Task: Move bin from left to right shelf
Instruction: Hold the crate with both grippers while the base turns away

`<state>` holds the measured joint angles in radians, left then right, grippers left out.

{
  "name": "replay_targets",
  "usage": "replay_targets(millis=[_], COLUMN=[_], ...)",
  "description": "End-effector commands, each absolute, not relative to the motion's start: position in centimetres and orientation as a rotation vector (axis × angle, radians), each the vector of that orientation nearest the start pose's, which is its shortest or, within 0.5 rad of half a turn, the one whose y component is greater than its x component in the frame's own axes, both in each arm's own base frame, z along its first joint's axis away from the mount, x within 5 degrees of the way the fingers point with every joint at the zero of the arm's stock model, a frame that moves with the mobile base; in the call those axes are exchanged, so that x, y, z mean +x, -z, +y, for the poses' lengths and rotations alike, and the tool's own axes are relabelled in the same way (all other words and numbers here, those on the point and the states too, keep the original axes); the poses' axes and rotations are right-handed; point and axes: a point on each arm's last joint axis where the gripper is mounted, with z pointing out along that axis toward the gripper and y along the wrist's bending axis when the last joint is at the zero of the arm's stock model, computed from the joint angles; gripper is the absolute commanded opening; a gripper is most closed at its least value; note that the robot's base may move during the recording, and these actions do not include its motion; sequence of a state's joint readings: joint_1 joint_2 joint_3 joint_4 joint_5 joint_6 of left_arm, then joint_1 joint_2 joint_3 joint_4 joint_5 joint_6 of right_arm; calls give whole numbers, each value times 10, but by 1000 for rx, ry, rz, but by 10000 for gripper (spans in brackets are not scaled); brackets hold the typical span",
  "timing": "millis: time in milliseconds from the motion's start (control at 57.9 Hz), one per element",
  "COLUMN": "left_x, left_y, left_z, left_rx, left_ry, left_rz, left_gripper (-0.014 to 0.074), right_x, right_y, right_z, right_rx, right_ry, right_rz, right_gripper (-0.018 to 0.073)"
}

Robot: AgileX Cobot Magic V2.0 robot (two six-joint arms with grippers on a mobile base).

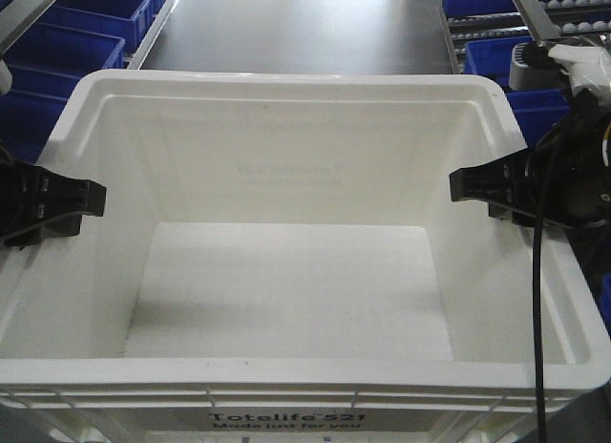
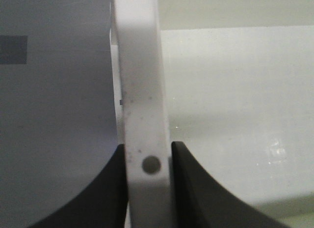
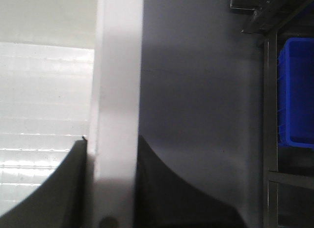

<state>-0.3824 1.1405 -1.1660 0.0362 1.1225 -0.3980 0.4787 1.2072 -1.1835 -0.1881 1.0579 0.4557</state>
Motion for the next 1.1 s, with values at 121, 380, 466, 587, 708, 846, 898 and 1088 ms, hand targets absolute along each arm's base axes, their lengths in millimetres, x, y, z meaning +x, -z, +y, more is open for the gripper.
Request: replay_targets(millis=[121, 380, 466, 587, 708, 846, 898, 1088], left_x=[195, 195, 195, 195, 195, 195, 195, 195], left_y=[-394, -394, -394, -394, -394, -394, -394, -394], left_z=[-81, -81, -81, -81, -81, -81, -81, -81], left_rx=[15, 15, 15, 15, 15, 15, 15, 15], left_ry=[361, 361, 361, 361, 361, 361, 361, 361], left_rz=[2437, 2437, 2437, 2437, 2437, 2437, 2437, 2437], left_gripper=[-6, -6, -6, -6, -6, -6, -6, -6], right_x=[216, 213, 212, 212, 212, 212, 212, 212], right_y=[-386, -383, -382, -382, -382, -382, -382, -382], right_z=[93, 91, 91, 90, 90, 90, 90, 90], right_rx=[-101, -96, -94, -93, -93, -93, -93, -93], right_ry=[-158, -132, -126, -121, -120, -120, -120, -120], right_rz=[2392, 2435, 2445, 2453, 2453, 2453, 2453, 2453], right_gripper=[-1, -1, -1, -1, -1, -1, -1, -1])
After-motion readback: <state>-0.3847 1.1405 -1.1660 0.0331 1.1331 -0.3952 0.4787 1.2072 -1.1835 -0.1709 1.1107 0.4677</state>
